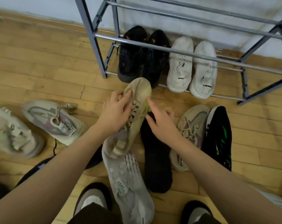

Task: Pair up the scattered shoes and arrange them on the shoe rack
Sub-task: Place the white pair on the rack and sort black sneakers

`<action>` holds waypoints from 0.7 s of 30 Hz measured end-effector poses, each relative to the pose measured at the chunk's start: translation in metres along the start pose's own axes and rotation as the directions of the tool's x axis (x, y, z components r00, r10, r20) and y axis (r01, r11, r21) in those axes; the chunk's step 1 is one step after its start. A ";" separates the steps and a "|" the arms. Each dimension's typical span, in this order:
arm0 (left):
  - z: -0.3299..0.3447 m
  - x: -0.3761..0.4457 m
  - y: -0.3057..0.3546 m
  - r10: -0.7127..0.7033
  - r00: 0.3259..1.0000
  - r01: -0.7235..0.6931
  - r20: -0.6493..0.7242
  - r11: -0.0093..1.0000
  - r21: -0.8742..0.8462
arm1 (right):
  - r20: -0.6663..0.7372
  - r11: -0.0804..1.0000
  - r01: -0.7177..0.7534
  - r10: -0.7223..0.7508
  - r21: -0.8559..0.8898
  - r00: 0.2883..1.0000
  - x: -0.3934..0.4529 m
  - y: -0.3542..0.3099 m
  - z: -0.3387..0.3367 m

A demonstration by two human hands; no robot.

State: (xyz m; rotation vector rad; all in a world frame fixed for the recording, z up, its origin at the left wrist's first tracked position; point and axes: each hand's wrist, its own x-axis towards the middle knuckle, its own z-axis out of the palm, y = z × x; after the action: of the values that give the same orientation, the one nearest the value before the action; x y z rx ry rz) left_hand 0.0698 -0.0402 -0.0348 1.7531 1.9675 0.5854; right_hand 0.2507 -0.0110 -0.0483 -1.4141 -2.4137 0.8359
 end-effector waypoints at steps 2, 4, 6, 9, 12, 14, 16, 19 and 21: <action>0.000 0.004 -0.007 -0.100 0.985 0.079 0.144 0.987 0.142 | 0.049 0.999 -0.045 0.045 -0.003 0.998 0.006 0.004 0.003; 0.006 0.001 -0.007 -0.135 0.967 0.088 0.215 0.973 0.215 | 0.079 0.992 -0.124 0.127 -0.035 0.989 0.006 0.010 0.002; 0.015 -0.007 -0.004 -0.100 0.977 0.051 0.189 0.967 0.251 | 0.075 0.973 -0.168 0.181 -0.160 0.981 -0.002 0.019 0.001; 0.025 -0.016 0.004 0.056 0.982 -0.116 0.179 0.932 0.345 | 0.053 0.934 -0.252 0.273 -0.252 0.960 -0.018 0.033 0.003; 0.036 -0.014 0.014 0.223 0.946 -0.293 0.234 0.898 0.329 | 0.077 0.929 -0.272 0.300 -0.251 0.951 -0.031 0.039 0.011; 0.046 -0.011 0.018 0.267 0.918 -0.359 0.293 0.872 0.333 | 0.062 0.933 -0.282 0.302 -0.226 0.951 -0.035 0.038 0.017; 0.055 -0.006 0.018 0.219 0.910 -0.345 0.353 0.872 0.348 | 0.023 0.944 -0.293 0.300 -0.153 0.954 -0.035 0.036 0.020; 0.060 0.005 0.019 0.136 0.901 -0.311 0.411 0.863 0.397 | -0.034 0.960 -0.277 0.276 -0.025 0.960 -0.037 0.033 0.021; 0.062 0.009 0.018 0.128 0.895 -0.312 0.427 0.863 0.397 | -0.071 0.962 -0.270 0.273 0.047 0.959 -0.040 0.030 0.018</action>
State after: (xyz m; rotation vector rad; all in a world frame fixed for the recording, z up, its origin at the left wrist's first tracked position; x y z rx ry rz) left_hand 0.1196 -0.0281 -0.0750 2.1956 1.7132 -0.1869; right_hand 0.2849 -0.0403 -0.0762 -1.7562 -2.1660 0.8617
